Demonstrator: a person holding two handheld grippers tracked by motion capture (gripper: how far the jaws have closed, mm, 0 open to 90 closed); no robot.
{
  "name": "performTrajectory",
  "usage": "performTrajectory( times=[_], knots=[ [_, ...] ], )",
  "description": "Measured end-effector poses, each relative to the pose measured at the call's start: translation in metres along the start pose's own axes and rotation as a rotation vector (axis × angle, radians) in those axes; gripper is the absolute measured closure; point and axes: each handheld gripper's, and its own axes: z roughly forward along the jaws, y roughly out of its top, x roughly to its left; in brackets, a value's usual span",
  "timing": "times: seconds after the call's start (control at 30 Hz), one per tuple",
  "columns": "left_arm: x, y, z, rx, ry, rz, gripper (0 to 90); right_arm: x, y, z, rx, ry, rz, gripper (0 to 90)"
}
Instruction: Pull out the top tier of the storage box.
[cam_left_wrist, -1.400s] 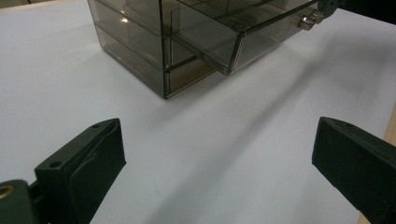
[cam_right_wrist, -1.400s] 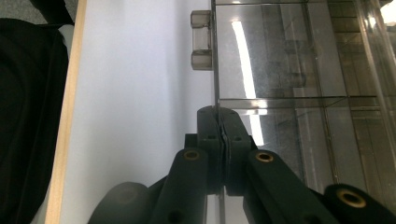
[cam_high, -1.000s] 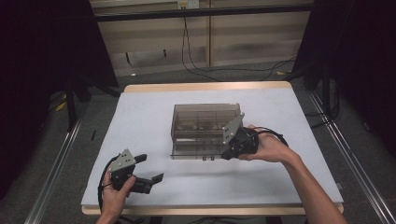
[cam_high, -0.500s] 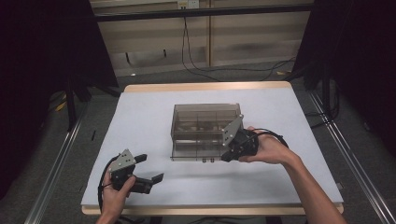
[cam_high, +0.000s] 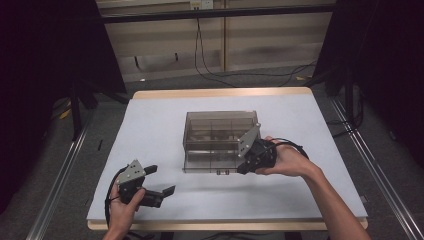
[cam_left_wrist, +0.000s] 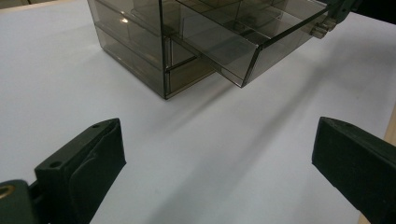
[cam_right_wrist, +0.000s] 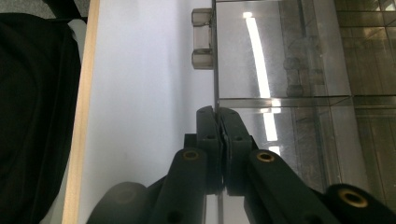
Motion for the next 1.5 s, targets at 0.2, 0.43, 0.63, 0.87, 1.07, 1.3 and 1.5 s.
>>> performTrajectory(
  times=[0.2,0.43,0.63,0.87,1.07,1.3,1.5],
  knots=[
    [0.0,0.0,0.0,-0.003,0.002,-0.006,2.4,-0.001,-0.003,-0.002,-0.02,-0.038,0.02,75.2],
    [0.0,0.0,0.0,-0.004,0.006,0.001,2.4,0.001,-0.005,-0.01,-0.102,-0.059,0.048,58.7],
    [0.0,0.0,0.0,-0.001,0.005,-0.001,2.4,0.005,-0.015,-0.02,-0.181,-0.112,0.113,44.5],
    [0.0,0.0,0.001,0.002,0.007,0.001,2.4,0.014,-0.03,-0.029,-0.288,-0.194,0.183,31.0],
    [-0.001,0.0,0.001,0.009,0.013,0.001,2.4,0.024,-0.046,-0.036,-0.403,-0.261,0.285,24.3],
    [0.0,0.0,0.001,0.01,0.013,-0.001,2.4,0.031,-0.069,-0.044,-0.45,-0.338,0.374,20.8],
    [0.0,0.0,0.002,0.014,0.017,0.001,2.4,0.039,-0.088,-0.045,-0.506,-0.357,0.457,23.1]
  ],
)
